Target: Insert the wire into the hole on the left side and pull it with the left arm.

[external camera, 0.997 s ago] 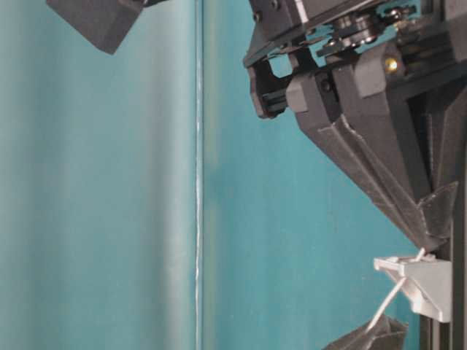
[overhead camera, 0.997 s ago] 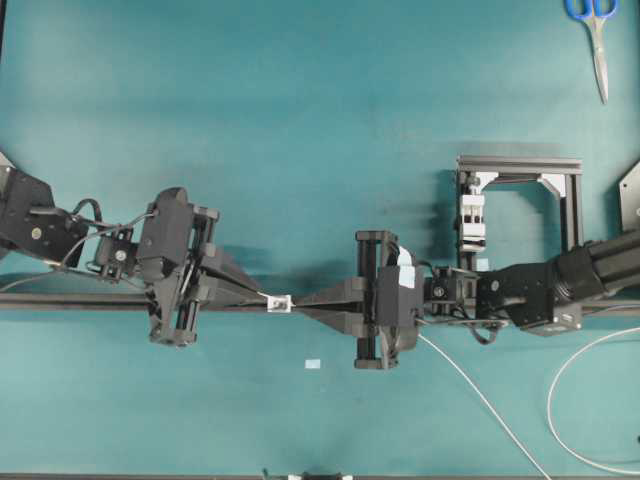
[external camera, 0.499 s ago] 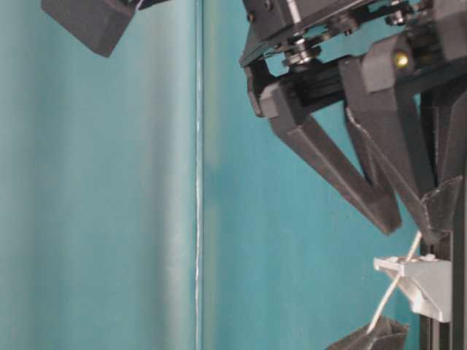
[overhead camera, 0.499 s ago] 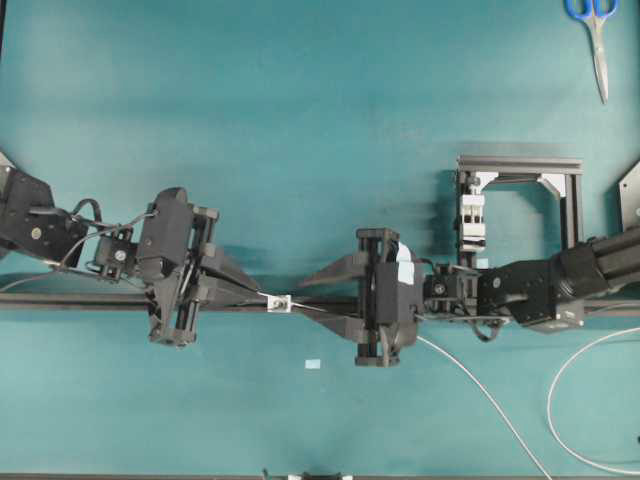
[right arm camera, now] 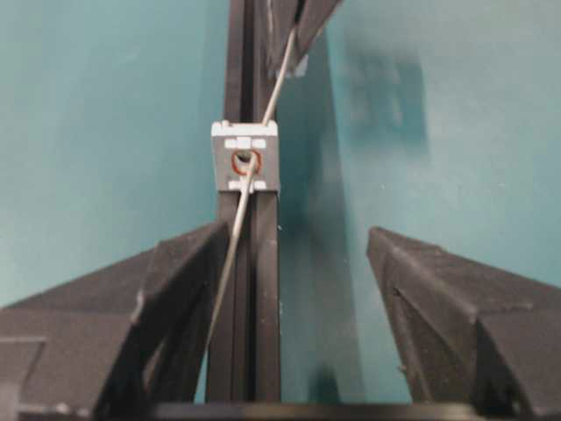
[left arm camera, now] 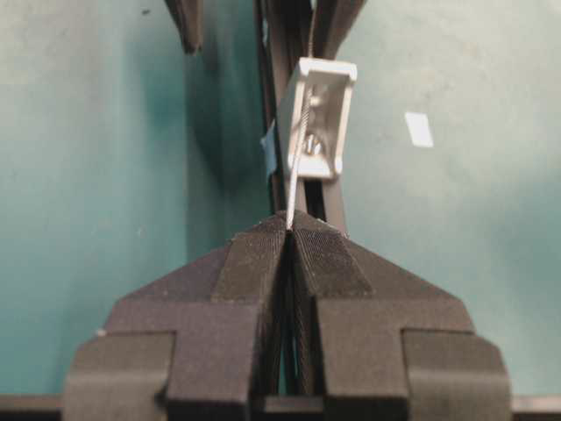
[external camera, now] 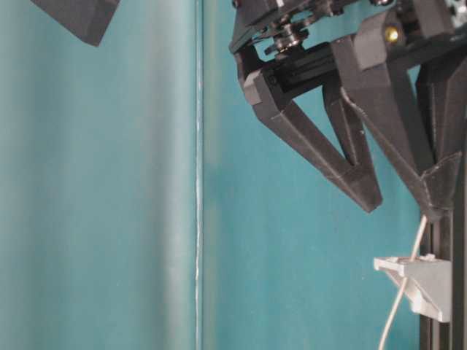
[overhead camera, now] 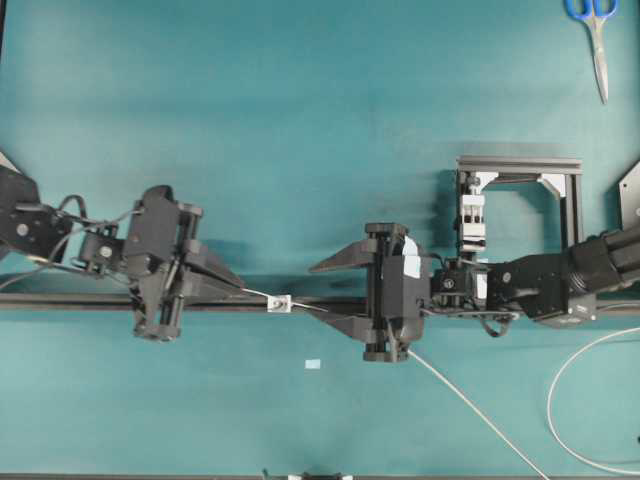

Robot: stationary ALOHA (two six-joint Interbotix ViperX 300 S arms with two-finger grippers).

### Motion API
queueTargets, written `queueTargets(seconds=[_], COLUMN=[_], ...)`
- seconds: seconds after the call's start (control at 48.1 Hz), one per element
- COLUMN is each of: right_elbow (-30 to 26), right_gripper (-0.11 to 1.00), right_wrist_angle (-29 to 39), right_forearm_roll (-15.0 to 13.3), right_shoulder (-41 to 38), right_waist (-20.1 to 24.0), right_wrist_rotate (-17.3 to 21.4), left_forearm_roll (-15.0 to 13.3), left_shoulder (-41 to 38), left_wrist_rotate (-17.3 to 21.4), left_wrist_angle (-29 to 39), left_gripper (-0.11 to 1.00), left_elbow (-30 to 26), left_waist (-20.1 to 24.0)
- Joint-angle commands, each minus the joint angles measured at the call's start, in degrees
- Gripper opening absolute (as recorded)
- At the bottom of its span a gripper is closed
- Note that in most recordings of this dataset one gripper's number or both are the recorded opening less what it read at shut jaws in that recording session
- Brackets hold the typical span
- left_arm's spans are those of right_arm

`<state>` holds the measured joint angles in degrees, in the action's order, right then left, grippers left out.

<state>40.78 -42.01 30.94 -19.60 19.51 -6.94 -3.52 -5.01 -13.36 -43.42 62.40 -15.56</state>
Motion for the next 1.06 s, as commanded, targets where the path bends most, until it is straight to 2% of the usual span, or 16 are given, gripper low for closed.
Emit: queueTargets(seconds=[0.0,0.229,0.54,1.039], right_elbow=[-0.18,0.0,0.18,0.18], right_gripper=[0.8,0.8,0.8,0.8], right_wrist_angle=[-0.18,-0.18,-0.26,0.18], right_forearm_roll=[0.09,0.09,0.09,0.09], right_shoulder=[1.85,1.85,1.85,2.46], right_waist=[0.09,0.09,0.09,0.09], right_wrist_rotate=[-0.09,-0.09,-0.18,0.0], left_forearm_roll=[0.09,0.09,0.09,0.09], left_shoulder=[2.72,7.21,12.92,24.35], left_wrist_rotate=[0.0,0.0,-0.53,-0.62], left_wrist_angle=[-0.26,-0.26,0.0,7.21], left_gripper=[-0.11,-0.11,-0.11,-0.11], left_elbow=[0.88,4.92,10.63,16.17], left_waist=[-0.26,-1.05,-4.48,-4.48])
